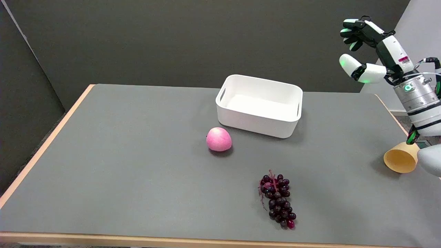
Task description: Pick up grapes.
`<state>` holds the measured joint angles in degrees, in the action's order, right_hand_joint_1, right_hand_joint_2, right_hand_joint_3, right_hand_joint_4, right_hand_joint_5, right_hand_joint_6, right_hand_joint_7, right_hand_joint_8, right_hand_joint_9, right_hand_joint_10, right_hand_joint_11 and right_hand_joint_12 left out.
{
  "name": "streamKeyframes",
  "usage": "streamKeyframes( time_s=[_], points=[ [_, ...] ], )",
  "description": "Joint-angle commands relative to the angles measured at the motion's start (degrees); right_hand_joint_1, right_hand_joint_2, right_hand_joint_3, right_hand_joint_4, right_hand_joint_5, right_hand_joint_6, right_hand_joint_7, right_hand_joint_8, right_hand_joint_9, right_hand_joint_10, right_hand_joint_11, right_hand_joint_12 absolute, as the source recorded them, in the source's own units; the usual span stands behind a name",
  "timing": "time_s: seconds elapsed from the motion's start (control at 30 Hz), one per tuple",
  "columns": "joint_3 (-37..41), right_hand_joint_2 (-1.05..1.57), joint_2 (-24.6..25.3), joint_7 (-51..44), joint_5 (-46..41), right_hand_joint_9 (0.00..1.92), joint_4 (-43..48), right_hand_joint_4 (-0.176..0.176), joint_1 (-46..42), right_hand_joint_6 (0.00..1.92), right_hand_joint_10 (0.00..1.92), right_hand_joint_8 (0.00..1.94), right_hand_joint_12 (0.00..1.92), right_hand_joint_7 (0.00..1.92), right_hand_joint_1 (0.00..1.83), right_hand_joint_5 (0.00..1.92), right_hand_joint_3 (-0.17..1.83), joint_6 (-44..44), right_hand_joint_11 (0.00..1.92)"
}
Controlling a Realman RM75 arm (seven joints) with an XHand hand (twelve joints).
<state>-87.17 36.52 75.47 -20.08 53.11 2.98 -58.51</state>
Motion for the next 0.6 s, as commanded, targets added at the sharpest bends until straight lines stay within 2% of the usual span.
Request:
streamKeyframes(
  time_s=[0.03, 0.23, 0.3, 0.37, 0.47, 0.57, 0.6],
  points=[
    [2.5, 0.63, -2.0, 1.6, 9.7, 0.37, 0.9, 0.031, -0.8, 0.50, 0.96, 0.47, 1.56, 0.45, 0.66, 0.28, 0.91, -2.8, 0.35],
    [3.4, 0.63, -1.8, 1.7, 15.4, 0.38, 0.6, 0.090, -2.9, 0.54, 0.83, 0.47, 1.45, 0.42, 0.73, 0.27, 0.96, -7.5, 0.30],
    [4.1, 0.64, -1.4, 3.1, 14.5, 0.39, 0.0, 0.100, -4.9, 0.56, 0.85, 0.48, 1.45, 0.43, 0.74, 0.28, 0.96, -11.2, 0.31],
    [5.8, 0.64, -0.5, 8.6, 10.8, 0.41, -0.3, 0.108, -7.7, 0.58, 0.89, 0.51, 1.47, 0.47, 0.74, 0.30, 0.95, -15.1, 0.33],
    [10.5, 0.62, 1.2, 18.3, 7.4, 0.46, 1.4, 0.081, -13.8, 0.65, 0.99, 0.59, 1.58, 0.52, 0.72, 0.34, 0.94, -15.9, 0.40],
    [16.7, 0.62, 2.6, 21.3, 10.5, 0.47, 4.7, 0.045, -19.9, 0.67, 1.09, 0.62, 1.68, 0.55, 0.69, 0.36, 0.91, -14.9, 0.46],
    [19.4, 0.61, 3.1, 22.7, 12.6, 0.46, 6.4, 0.021, -22.7, 0.65, 1.10, 0.62, 1.69, 0.54, 0.68, 0.35, 0.90, -14.0, 0.46]
  ],
)
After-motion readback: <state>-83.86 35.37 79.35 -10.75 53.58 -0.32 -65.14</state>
